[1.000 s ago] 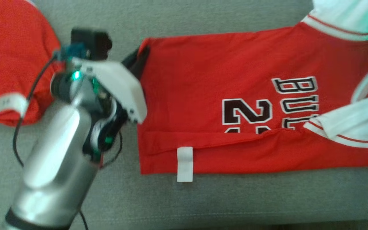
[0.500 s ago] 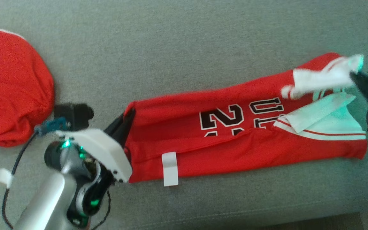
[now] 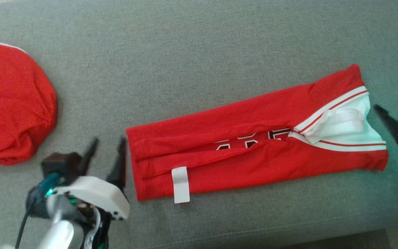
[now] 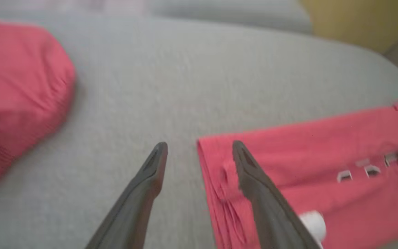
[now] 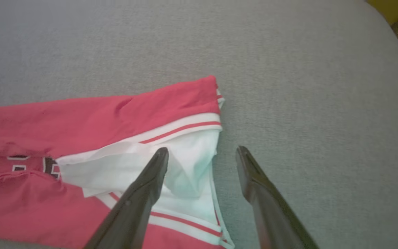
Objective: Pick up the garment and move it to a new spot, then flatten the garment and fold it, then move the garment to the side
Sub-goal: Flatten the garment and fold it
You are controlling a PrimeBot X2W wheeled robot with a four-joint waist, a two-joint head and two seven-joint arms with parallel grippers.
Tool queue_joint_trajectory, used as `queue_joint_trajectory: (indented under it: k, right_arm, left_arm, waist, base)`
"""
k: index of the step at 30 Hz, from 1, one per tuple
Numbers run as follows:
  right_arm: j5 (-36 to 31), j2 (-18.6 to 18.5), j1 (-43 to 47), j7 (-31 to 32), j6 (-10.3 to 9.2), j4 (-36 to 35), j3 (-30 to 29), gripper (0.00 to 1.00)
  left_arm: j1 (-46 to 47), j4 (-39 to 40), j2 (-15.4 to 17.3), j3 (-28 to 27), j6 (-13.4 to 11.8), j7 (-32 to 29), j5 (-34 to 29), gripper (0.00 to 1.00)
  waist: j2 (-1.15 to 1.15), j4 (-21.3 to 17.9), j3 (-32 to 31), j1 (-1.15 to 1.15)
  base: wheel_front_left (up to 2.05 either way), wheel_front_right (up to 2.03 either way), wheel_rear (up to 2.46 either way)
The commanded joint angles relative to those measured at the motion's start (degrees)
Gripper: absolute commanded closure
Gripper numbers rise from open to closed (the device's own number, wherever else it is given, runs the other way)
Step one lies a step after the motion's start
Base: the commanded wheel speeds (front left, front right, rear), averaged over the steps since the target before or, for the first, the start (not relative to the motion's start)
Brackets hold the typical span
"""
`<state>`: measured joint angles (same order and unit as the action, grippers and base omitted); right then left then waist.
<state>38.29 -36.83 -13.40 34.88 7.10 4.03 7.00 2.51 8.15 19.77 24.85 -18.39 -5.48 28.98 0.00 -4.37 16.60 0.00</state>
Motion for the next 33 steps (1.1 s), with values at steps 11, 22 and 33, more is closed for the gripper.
queue_joint_trajectory:
  k: [11,22,33]
  right_arm:
    - [-3.6,4.6,-4.2,11.8,0.39,6.1,-5.6,0.0]
    - [-3.9,9.5,-5.3,15.8,0.39,9.8,-7.2,1.0]
    - [-6.9,5.9,-6.4,12.9,0.39,11.8,-21.2,1.0]
  left_arm:
    - [2.8,-4.2,-8.2,0.9,-1.3,19.5,-8.0,0.0]
    - [3.0,-6.4,-14.7,0.1,3.4,20.5,-13.6,0.0]
    - [-0.2,-6.3,-16.8,-4.3,6.7,20.5,-14.8,0.0]
  waist:
    - [0.0,4.0,3.1,0.0]
    - [0.0,7.3,3.5,0.0]
    - [0.0,5.6,0.9,0.0]
  base:
    - [0.0,0.0,0.0]
    - [0.0,0.0,0.0]
    - [0.0,0.0,0.0]
